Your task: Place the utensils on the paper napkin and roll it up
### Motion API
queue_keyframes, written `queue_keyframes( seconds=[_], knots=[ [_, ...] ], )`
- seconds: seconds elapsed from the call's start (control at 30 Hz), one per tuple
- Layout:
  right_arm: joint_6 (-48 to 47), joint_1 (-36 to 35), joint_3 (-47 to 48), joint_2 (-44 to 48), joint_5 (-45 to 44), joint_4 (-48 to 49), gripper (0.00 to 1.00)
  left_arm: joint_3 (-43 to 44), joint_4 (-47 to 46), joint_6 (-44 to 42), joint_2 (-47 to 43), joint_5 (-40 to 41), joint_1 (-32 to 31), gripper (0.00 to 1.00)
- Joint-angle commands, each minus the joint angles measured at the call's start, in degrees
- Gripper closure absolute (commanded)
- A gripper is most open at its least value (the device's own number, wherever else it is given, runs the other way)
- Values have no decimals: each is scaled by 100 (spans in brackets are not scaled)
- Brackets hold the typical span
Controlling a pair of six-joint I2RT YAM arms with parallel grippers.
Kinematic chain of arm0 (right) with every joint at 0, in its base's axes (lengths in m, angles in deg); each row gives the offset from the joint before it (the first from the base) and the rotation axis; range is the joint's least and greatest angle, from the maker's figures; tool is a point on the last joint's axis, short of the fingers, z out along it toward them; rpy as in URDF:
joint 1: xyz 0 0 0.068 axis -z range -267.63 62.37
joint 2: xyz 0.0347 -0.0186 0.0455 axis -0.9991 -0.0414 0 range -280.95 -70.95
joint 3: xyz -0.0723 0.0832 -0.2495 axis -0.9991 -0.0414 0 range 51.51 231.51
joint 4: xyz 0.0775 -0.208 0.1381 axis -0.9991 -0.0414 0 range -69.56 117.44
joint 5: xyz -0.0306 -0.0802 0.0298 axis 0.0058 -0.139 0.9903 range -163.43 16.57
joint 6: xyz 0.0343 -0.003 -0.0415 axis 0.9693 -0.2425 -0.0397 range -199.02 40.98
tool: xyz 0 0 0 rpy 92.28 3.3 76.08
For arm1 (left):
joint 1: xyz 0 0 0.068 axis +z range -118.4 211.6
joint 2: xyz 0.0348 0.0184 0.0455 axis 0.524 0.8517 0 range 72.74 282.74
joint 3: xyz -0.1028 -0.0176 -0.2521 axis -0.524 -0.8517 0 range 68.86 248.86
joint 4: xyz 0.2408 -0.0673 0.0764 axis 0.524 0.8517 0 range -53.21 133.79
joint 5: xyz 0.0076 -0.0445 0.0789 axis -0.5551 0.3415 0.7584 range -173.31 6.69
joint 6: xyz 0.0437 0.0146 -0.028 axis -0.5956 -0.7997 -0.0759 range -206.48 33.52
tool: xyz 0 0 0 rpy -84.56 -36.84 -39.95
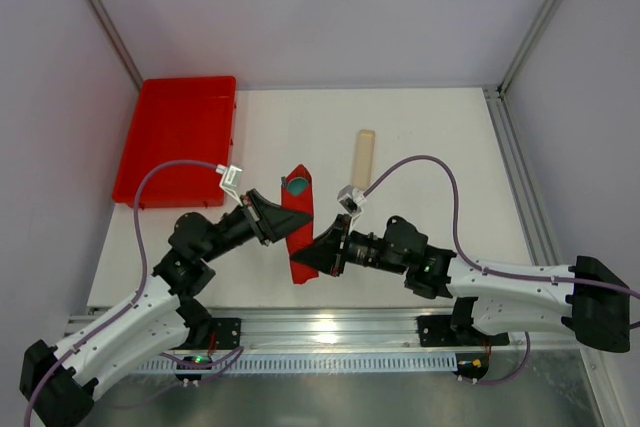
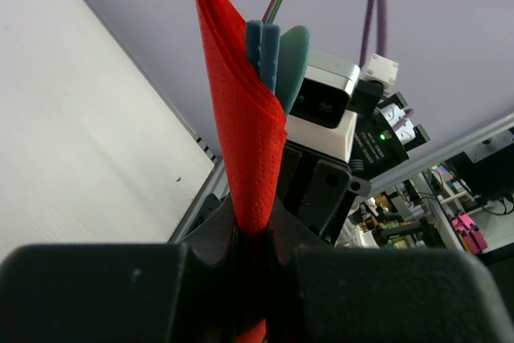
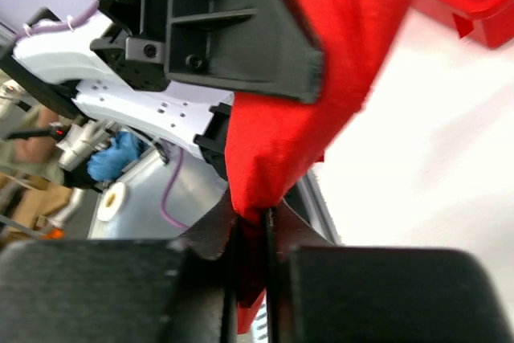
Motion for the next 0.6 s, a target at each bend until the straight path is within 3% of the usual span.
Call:
queue_keyframes(
  seconds=[0.0,0.23,0.47,0.57],
  knots=[
    [-1,20,22,-68,478,517,96,113,-296,36,-26,-100,-14,100],
    [-19,91,-66,-59,698,745,96,183,-41,-113,-35,-267,-14,99],
    [183,99,-83,20,689,641,96,157,310,-342,-334,101,-5,82],
    [332,99,-162,107,540,587,96,219,618,-509,-510,242,-14,68]
  ],
)
